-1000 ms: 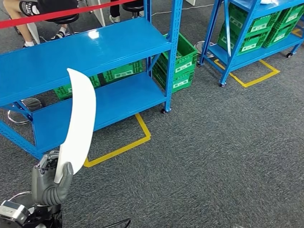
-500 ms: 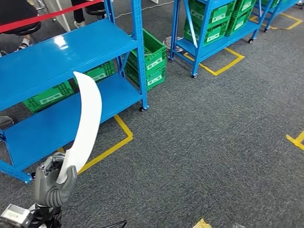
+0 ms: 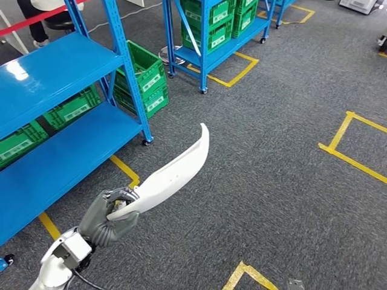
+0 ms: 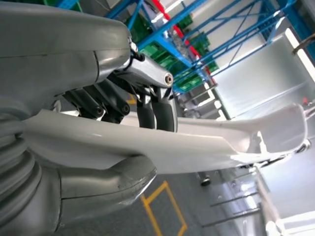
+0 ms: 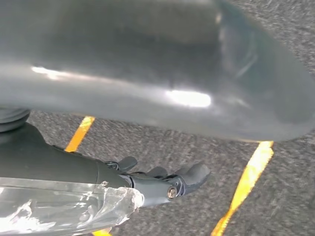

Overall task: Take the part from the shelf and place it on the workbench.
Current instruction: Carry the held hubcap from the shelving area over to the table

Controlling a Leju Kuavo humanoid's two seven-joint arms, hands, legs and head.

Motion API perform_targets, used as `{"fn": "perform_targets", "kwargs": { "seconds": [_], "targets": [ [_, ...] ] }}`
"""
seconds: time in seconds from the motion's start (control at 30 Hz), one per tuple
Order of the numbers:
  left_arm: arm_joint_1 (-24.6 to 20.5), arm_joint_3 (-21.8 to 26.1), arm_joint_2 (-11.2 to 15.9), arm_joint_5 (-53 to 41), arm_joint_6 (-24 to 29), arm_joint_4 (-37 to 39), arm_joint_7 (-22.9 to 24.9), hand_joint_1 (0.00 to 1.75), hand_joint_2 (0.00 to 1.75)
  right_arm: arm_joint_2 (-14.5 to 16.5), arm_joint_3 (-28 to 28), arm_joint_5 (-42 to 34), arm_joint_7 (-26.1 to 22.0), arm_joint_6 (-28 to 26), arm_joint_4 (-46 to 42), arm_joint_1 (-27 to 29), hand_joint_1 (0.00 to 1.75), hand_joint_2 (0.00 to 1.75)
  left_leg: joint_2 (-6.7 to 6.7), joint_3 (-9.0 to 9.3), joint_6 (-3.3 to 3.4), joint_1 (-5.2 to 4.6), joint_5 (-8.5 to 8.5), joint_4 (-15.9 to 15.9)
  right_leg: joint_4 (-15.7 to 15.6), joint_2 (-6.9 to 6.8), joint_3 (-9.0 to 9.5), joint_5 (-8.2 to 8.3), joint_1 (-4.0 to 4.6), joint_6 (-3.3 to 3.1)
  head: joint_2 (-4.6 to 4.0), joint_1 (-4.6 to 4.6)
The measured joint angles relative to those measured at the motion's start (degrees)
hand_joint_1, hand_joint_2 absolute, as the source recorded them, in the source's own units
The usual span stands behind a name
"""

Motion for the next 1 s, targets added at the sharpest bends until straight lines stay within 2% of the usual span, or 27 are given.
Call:
{"fn": "perform_targets", "kwargs": {
  "seconds": [0.03, 0.07, 0.1, 0.17, 0.2, 0.23, 0.27, 0.3, 0.33, 0.4, 0.43, 0.47, 0.5, 0.57, 0.63, 0.7, 0.73, 0.77, 0.8, 0.83, 0.87, 0.9, 0.93, 1.0],
  "targets": [
    [-0.36, -0.27, 0.39, -0.22, 0.37, 0.44, 0.14, 1.75, 1.75, -0.04, 0.1, 0.17, -0.08, 0.01, 0.0, 0.18, 0.0, 0.0, 0.56, -0.08, 0.21, 0.02, -0.02, -0.16, -0.13, 0.6, -0.43, 0.25, -0.15, 0.36, 0.0, 0.01],
    [-0.62, -0.45, 0.74, -0.22, 0.62, 0.84, 0.25, 1.75, 1.75, -0.1, 0.16, 0.38, -0.12, 0.03, 0.0, 0.43, 0.0, 0.0, 1.2, -0.14, 0.54, 0.03, 0.15, -0.25, 0.0, 0.13, -0.78, 0.25, -0.17, 0.66, 0.0, 0.03],
    [-0.75, -0.55, 1.06, 0.14, 0.62, 1.17, 0.29, 1.75, 1.75, -0.15, 0.21, 0.56, -0.15, 0.04, 0.0, 0.63, 0.0, 0.0, 1.9, -0.14, 0.88, 0.06, 0.3, -0.34, 0.79, -1.19, -1.35, -0.29, -0.1, 0.91, 0.0, 0.22],
    [-0.55, -0.58, 1.55, 2.62, -0.95, 1.86, 0.14, 1.75, 1.75, -0.21, 0.39, 0.97, -0.01, 0.17, 0.0, 0.62, 0.0, 0.0, 3.46, -0.14, 1.4, -0.01, 0.45, -0.46, 5.94, -5.14, -3.84, -3.51, 0.06, 1.32, 0.0, 0.64],
    [-0.34, -0.56, 1.72, 4.4, -2.27, 2.34, -0.05, 1.75, 1.75, -0.21, 0.51, 1.25, 0.17, 0.37, 0.0, 0.5, 0.0, 0.0, 4.26, -0.16, 1.54, -0.13, 0.44, -0.45, 9.83, -6.42, -5.6, -5.61, 0.04, 1.51, 0.0, 0.82],
    [-0.16, -0.55, 1.85, 6.17, -3.58, 2.99, -0.26, 1.75, 1.75, -0.21, 0.64, 1.55, 0.38, 0.62, 0.0, 0.42, 0.0, 0.0, 5.11, -0.16, 1.61, -0.22, 0.42, -0.44, 13.45, -6.96, -7.17, -7.25, -0.02, 1.66, 0.0, 0.82],
    [-0.03, -0.53, 1.92, 7.45, -4.49, 3.7, -0.44, 1.75, 1.75, -0.21, 0.78, 1.85, 0.58, 0.9, 0.0, 0.43, 0.0, 0.0, 5.89, -0.16, 1.62, -0.27, 0.4, -0.42, 15.54, -7.14, -7.94, -7.88, -0.06, 1.73, 0.0, 0.82],
    [0.03, -0.54, 1.94, 8.28, -5.07, 4.39, -0.61, 1.75, 1.75, -0.21, 0.92, 2.08, 0.73, 1.12, 0.0, 0.49, 0.0, 0.0, 6.65, -0.14, 1.6, -0.29, 0.35, -0.41, 15.55, -7.23, -7.66, -7.46, -0.07, 1.75, 0.0, 0.84],
    [0.07, -0.55, 1.94, 8.69, -5.31, 5.01, -0.73, 1.75, 1.75, -0.22, 1.05, 2.22, 0.81, 1.25, 0.0, 0.54, 0.0, 0.0, 7.38, -0.08, 1.54, -0.29, 0.29, -0.41, 13.22, -7.45, -6.21, -6.11, -0.07, 1.71, 0.0, 0.84],
    [0.04, -0.53, 1.91, 8.83, -5.28, 6.07, -1.0, 1.75, 1.75, -0.23, 1.32, 2.41, 0.83, 1.35, 0.0, 0.47, 0.0, 0.0, 8.66, 0.16, 1.18, -0.45, 0.03, -0.34, 5.49, -9.39, -1.68, -3.01, 0.1, 1.45, 0.0, 0.86],
    [-0.01, -0.52, 1.89, 8.66, -5.12, 6.57, -1.17, 1.75, 1.75, -0.24, 1.43, 2.49, 0.73, 1.37, 0.0, 0.34, 0.0, 0.0, 9.21, 0.28, 0.9, -0.6, -0.11, -0.28, 2.51, -10.3, 0.03, -2.07, 0.21, 1.15, 0.0, 0.8],
    [-0.07, -0.51, 1.83, 8.36, -4.96, 7.07, -1.38, 1.75, 1.75, -0.24, 1.53, 2.56, 0.58, 1.37, 0.0, 0.21, 0.0, 0.0, 9.68, 0.36, 0.6, -0.76, -0.19, -0.24, 0.9, -10.88, 0.89, -1.68, 0.34, 0.83, 0.0, 0.75],
    [-0.12, -0.52, 1.72, 7.82, -4.83, 7.51, -1.56, 1.75, 1.75, -0.23, 1.6, 2.64, 0.4, 1.37, 0.0, 0.11, 0.0, 0.0, 10.18, 0.4, 0.29, -0.87, -0.2, -0.25, 0.51, -10.78, 0.94, -1.68, 0.49, 0.46, 0.0, 0.69],
    [-0.31, -0.72, 1.38, 6.24, -4.49, 8.21, -1.76, 1.75, 1.75, -0.23, 1.63, 2.76, 0.11, 1.37, 0.0, 0.08, 0.0, 0.0, 10.71, 0.49, -0.32, -0.73, -0.31, -0.29, 0.35, -9.38, 0.66, -1.35, 0.46, -0.3, 0.0, 0.64],
    [-0.45, -1.05, 1.11, 4.92, -4.06, 8.68, -1.82, 1.75, 1.75, -0.24, 1.63, 2.83, -0.03, 1.35, 0.0, -0.02, 0.0, 0.0, 8.72, -0.3, -0.86, -0.5, -2.01, 1.68, 0.02, -8.1, 0.62, -1.01, 0.22, -0.98, 0.0, 0.5],
    [-0.37, -1.31, 0.97, 4.52, -3.86, 9.18, -1.87, 1.75, 1.75, -0.25, 1.63, 2.85, -0.11, 1.33, 0.0, -0.28, 0.0, 0.0, 5.93, -3.29, -1.11, -0.37, -5.58, 8.11, -0.09, -6.75, 0.5, -0.79, 0.07, -1.4, 0.0, 0.24],
    [-0.32, -1.4, 0.9, 4.45, -3.82, 9.46, -1.88, 1.75, 1.75, -0.24, 1.63, 2.85, -0.13, 1.32, 0.0, -0.37, 0.0, 0.0, 5.29, -5.23, -1.15, -0.37, -7.16, 11.99, -0.09, -6.01, 0.4, -0.74, 0.08, -1.51, 0.0, 0.17],
    [-0.29, -1.5, 0.87, 4.33, -3.75, 9.75, -1.88, 1.75, 1.75, -0.23, 1.64, 2.87, -0.13, 1.34, 0.0, -0.38, 0.0, 0.0, 4.99, -6.73, -1.16, -0.36, -7.91, 14.82, -0.09, -5.2, 0.33, -0.68, 0.1, -1.56, 0.0, 0.14],
    [-0.3, -1.59, 0.84, 4.19, -3.62, 10.0, -1.86, 1.75, 1.75, -0.23, 1.64, 2.99, -0.12, 1.37, 0.0, -0.3, 0.0, 0.0, 4.83, -7.37, -1.13, -0.36, -7.51, 15.74, -0.09, -4.36, 0.29, -0.61, 0.1, -1.54, 0.0, 0.16],
    [-0.33, -1.68, 0.75, 4.07, -3.43, 10.21, -1.83, 1.75, 1.75, -0.23, 1.68, 3.2, -0.08, 1.39, 0.0, -0.19, 0.0, 0.0, 4.64, -6.98, -1.06, -0.32, -6.07, 14.55, -0.08, -3.49, 0.27, -0.53, 0.06, -1.45, 0.0, 0.15],
    [-0.39, -1.79, 0.63, 3.96, -3.2, 10.37, -1.79, 1.75, 1.75, -0.22, 1.75, 3.47, 0.04, 1.41, 0.0, -0.1, 0.0, 0.0, 4.16, -5.58, -0.97, -0.25, -3.93, 11.48, -0.08, -2.62, 0.27, -0.42, 0.0, -1.29, 0.0, 0.16],
    [-0.49, -1.94, 0.51, 3.9, -2.95, 10.48, -1.76, 1.75, 1.75, -0.21, 1.86, 3.76, 0.23, 1.37, 0.0, -0.07, 0.0, 0.0, 2.84, -3.77, -0.9, -0.08, -1.91, 7.64, -0.06, -1.8, 0.21, -0.29, -0.06, -1.07, 0.0, 0.14],
    [-0.6, -2.1, 0.37, 3.86, -2.69, 10.54, -1.74, 1.75, 1.75, -0.2, 1.97, 3.99, 0.54, 1.24, 0.0, -0.13, 0.0, 0.0, 1.52, -2.14, -0.82, 0.13, -0.62, 4.03, 0.1, -0.98, 0.02, -0.19, -0.03, -0.8, 0.0, 0.16],
    [-0.76, -2.49, 0.1, 3.75, -2.26, 10.64, -1.7, 1.75, 1.75, -0.19, 2.1, 4.27, 1.2, 0.85, 0.0, -0.09, 0.0, 0.0, -0.25, -0.57, -0.56, 0.29, 0.07, 0.4, 0.12, 0.37, -0.55, 0.16, -0.08, -0.11, 0.0, 0.17]
  ]
}}
